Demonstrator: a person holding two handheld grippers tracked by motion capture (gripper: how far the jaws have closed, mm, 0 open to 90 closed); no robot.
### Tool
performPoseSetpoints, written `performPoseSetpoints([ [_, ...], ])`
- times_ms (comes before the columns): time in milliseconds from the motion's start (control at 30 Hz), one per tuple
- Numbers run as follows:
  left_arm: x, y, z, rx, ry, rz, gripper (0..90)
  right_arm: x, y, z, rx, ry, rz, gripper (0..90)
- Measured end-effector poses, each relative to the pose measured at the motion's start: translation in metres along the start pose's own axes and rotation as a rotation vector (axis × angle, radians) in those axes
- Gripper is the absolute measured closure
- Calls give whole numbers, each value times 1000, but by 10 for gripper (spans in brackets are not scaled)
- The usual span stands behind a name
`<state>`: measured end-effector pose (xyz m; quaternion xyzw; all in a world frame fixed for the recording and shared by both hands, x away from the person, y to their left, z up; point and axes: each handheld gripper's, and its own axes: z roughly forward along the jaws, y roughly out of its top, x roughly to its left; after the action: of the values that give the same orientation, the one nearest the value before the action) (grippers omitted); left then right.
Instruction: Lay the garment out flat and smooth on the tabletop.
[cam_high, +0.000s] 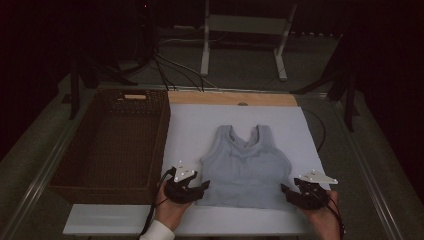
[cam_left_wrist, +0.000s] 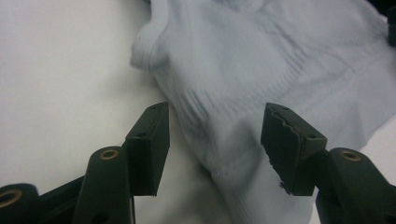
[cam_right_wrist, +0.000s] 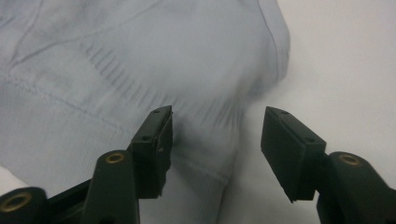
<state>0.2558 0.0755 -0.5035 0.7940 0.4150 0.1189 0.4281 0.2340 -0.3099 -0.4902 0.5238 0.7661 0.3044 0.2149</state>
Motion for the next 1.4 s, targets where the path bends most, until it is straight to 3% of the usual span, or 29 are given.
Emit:
performPoseSetpoints([
  [233,-2,-6,9,46,12,17,485,-2,-8,1,32,14,17,446],
  [433,-3,-9,15,69,-5,9,551,-3,-9,6,65,35,23,499],
  [700,-5,-9,24,95,-22,4,675,-4,-9,13,115,54,28,630],
  [867,-9,-8,24,90,-34,27,819,-3,-8,12,124,78,18,814],
  [1000,-9,-7,20,75,-36,31,842,-1,-8,8,128,81,6,835],
  [1267,-6,-6,12,68,-16,40,847,4,-12,0,111,121,5,815],
  [1400,-7,-6,8,64,-9,49,848,1,-11,2,95,83,35,552],
])
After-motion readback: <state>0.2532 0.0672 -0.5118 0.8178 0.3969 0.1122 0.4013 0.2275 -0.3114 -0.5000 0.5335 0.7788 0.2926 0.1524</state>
